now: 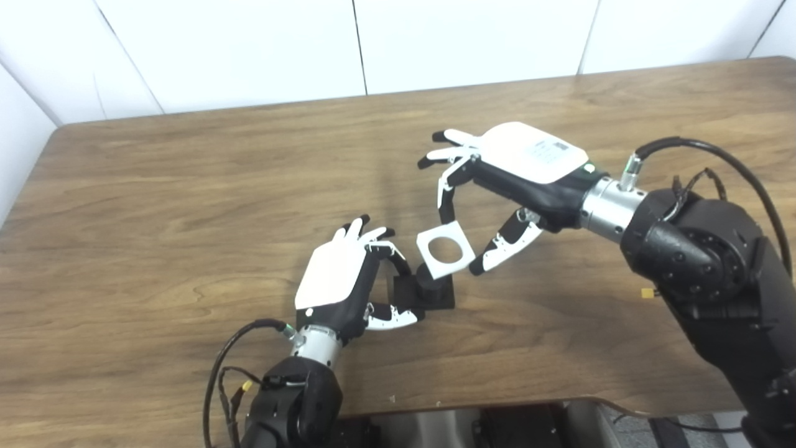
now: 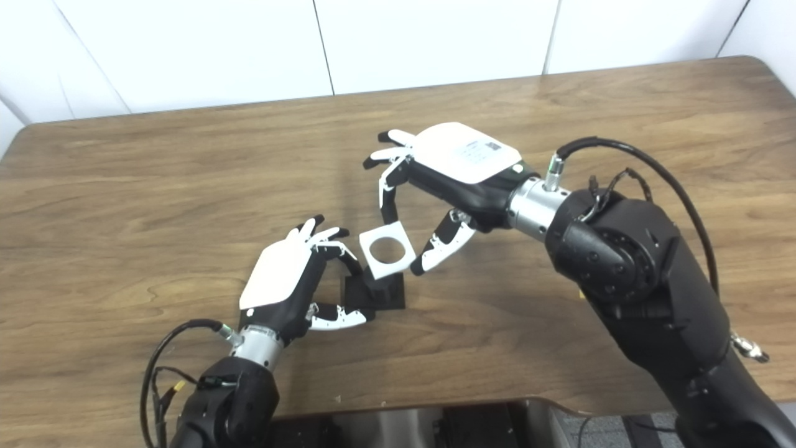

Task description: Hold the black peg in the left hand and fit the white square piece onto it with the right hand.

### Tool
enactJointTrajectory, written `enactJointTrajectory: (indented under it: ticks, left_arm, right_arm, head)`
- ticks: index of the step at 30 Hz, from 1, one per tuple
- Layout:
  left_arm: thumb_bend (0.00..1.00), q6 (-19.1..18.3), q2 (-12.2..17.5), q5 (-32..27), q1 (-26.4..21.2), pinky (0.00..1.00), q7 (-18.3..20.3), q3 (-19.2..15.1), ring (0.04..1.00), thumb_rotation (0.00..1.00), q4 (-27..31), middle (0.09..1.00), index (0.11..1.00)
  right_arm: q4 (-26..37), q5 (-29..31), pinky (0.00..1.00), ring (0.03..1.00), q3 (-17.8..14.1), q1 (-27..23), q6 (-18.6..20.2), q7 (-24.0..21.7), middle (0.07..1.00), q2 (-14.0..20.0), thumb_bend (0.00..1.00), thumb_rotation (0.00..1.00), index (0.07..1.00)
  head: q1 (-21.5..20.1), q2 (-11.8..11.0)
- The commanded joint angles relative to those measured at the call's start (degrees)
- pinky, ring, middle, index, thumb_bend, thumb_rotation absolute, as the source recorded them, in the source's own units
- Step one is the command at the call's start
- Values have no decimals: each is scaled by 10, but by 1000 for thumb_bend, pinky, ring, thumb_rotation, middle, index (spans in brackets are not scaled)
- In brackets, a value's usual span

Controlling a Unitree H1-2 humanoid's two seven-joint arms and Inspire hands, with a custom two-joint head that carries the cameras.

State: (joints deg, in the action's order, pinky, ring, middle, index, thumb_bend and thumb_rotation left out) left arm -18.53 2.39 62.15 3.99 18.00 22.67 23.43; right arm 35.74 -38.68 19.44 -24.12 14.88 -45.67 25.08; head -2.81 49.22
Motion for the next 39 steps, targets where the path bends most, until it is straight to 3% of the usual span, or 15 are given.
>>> enactJointTrajectory:
  ticks: [1,12,39]
  left_arm:
    - [523,-10,11,16,5,1000,16,-1,1000,70,-20,883,486]
    - [521,-8,11,3,8,1000,17,-6,1000,69,-15,888,486]
    - [523,-13,2,23,3,1000,16,2,1000,71,-20,878,485]
  right_arm:
    - [1,2,905,984,0,-12,-11,6,892,-4,525,145,491]
    - [-36,-4,894,977,14,-4,-45,26,886,-11,525,144,491]
    - [-59,-13,897,987,20,-1,-63,27,895,-27,525,147,491]
  head:
    - [1,1]
    - [5,4]
    - [4,6]
